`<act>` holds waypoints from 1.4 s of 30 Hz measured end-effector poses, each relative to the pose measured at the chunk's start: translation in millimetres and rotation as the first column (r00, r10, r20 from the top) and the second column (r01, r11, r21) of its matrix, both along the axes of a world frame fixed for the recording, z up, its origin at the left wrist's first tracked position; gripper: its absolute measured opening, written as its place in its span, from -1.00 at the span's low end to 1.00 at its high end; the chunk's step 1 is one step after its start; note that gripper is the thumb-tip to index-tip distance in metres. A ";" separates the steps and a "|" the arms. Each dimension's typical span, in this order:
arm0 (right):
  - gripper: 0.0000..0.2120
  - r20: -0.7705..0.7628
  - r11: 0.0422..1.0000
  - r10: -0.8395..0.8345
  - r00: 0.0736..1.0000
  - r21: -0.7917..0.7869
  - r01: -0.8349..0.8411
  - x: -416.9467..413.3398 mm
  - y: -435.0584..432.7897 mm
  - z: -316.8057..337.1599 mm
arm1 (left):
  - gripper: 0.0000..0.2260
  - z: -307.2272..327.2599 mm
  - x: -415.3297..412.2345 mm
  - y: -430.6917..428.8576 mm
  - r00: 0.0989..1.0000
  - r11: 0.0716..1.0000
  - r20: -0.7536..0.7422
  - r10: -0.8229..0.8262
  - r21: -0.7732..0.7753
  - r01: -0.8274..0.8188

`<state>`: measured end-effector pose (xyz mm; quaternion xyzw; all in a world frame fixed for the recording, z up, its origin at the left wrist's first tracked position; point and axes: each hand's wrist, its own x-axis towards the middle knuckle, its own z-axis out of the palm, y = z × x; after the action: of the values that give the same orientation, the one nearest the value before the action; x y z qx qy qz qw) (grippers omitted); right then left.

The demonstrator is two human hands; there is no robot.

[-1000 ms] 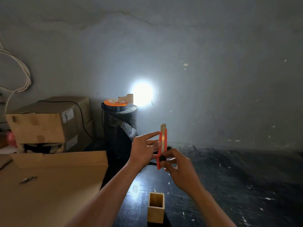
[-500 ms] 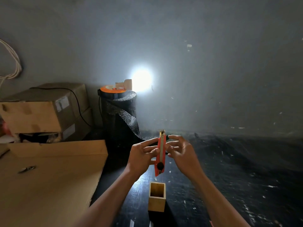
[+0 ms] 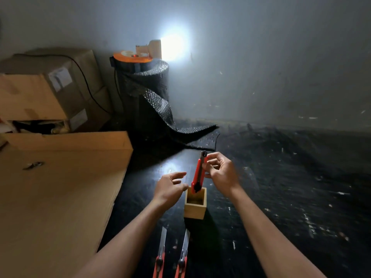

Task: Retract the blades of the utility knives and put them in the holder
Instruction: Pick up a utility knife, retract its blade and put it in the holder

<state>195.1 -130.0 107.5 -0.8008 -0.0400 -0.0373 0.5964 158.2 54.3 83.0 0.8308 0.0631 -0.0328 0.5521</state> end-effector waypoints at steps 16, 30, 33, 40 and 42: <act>-0.93 -0.166 0.960 -0.060 0.984 -0.279 0.011 13.7 10.8 -96.1 | -0.48 -78.2 1.9 -25.1 0.992 0.967 -0.077 -0.097 0.228 0.112; -0.90 -0.215 0.939 -0.062 0.975 -0.343 -0.016 14.6 12.3 -105.9 | -0.53 -91.1 2.4 -25.6 0.997 0.975 -0.079 0.011 0.221 0.007; -0.84 -0.196 0.939 -0.072 0.978 -0.345 0.000 13.9 9.2 -97.7 | -0.54 -93.1 3.0 -25.4 0.997 0.979 -0.081 0.015 0.206 0.002; -0.79 -0.115 0.911 -0.054 0.992 -0.413 0.002 -8.4 3.6 -73.9 | -0.54 -88.0 -6.6 -18.9 0.998 0.977 -0.070 0.000 0.213 0.015; -0.81 -0.114 0.907 -0.040 0.993 -0.420 -0.012 -21.2 3.9 -68.7 | -0.52 -87.2 -15.8 -13.6 0.997 0.973 -0.075 0.016 0.231 0.002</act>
<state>173.9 -126.1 38.8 -0.9114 -0.0053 0.0162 0.4111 142.4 40.7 -4.2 0.8872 0.0906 -0.0551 0.4491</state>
